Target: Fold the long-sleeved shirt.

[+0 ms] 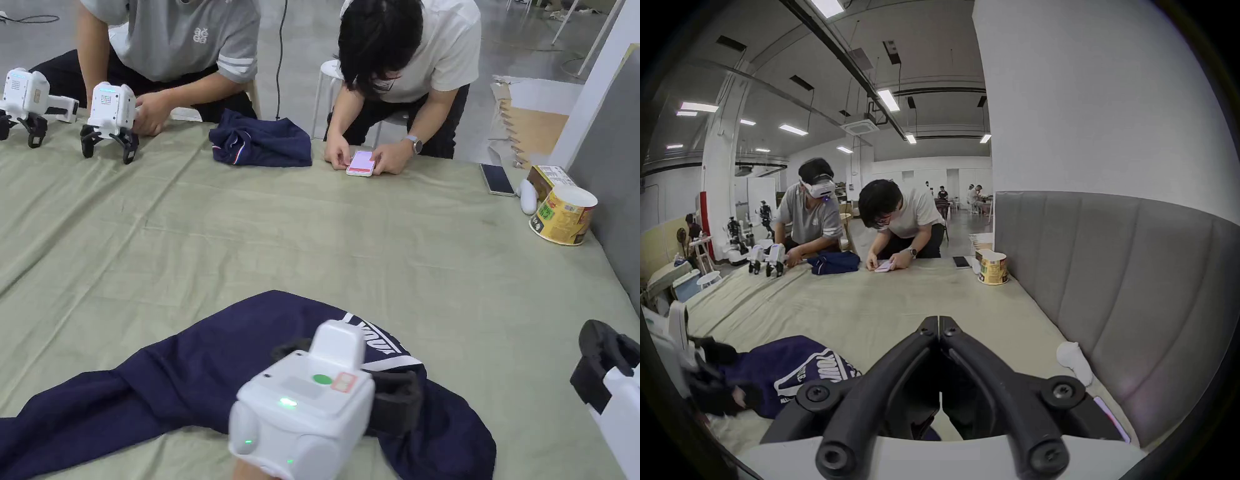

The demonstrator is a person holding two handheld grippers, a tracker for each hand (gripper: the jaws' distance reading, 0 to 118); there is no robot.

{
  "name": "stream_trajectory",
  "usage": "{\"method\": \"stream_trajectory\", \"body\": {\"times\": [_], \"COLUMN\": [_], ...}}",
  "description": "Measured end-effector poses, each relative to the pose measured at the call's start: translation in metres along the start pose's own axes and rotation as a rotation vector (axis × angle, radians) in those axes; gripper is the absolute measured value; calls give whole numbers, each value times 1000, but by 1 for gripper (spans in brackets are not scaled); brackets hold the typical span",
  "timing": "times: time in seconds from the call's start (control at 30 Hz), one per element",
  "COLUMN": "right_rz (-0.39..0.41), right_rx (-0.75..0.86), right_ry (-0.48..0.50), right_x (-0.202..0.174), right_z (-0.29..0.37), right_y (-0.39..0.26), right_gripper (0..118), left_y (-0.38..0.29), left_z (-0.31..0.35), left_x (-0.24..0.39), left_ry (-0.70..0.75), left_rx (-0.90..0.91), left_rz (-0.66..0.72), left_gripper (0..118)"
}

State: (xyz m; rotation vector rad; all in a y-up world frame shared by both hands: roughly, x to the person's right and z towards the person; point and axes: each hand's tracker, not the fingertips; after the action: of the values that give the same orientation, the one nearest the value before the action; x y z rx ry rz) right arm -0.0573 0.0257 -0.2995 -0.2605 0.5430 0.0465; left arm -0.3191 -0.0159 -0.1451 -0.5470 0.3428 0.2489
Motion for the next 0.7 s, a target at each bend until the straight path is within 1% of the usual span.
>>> {"method": "stream_trajectory", "body": {"times": [0.07,0.1,0.13,0.2,0.23,0.27,0.33,0.37,0.4,0.43,0.47,0.5,0.53,0.57,0.63,0.7], "right_rz": [1,-3,-11,-21,-24,-27,-27,-27,-32,-45,-60,-83,-112,-140,-181,-164], "right_rx": [-19,-28,-43,-83,-99,-123,-146,-163,-180,-230,-285,-342,-371,-399,-478,-546], "right_ry": [17,20,24,35,34,36,34,38,45,53,56,63,91,80,96,65], "right_x": [-6,-8,-10,-14,-17,-17,-19,-18,-17,-15,-12,-9,-7,-6,-4,0], "right_z": [2,3,5,5,5,5,7,7,7,3,-3,-9,-14,-18,-30,-46], "right_y": [-9,-14,-21,-36,-43,-52,-63,-68,-73,-81,-90,-98,-108,-118,-140,-158], "right_gripper": [0,0,0,0,0,0,0,7,30,81,112,118,117,118,118,118], "left_y": [-9,-13,-17,-25,-27,-26,-25,-23,-22,-20,-19,-17,-16,-16,-18,-22], "left_z": [-1,-1,-1,-3,-4,-6,-6,-7,-8,-9,-8,-10,-12,-14,-12,-17], "left_x": [-29,-43,-58,-77,-85,-94,-107,-111,-113,-117,-120,-122,-124,-126,-126,-131], "left_ry": [115,147,165,152,184,170,155,165,171,177,171,165,168,173,179,187], "left_rx": [-36,-54,-54,-53,-69,-79,-83,-75,-73,-64,-56,-58,-59,-59,-63,-82], "left_rz": [-65,-83,-82,-127,-131,-110,-14,0,-16,4,32,51,60,64,71,109], "left_gripper": [110,105,80,7,7,5,4,4,4,4,4,4,4,4,4,4]}}
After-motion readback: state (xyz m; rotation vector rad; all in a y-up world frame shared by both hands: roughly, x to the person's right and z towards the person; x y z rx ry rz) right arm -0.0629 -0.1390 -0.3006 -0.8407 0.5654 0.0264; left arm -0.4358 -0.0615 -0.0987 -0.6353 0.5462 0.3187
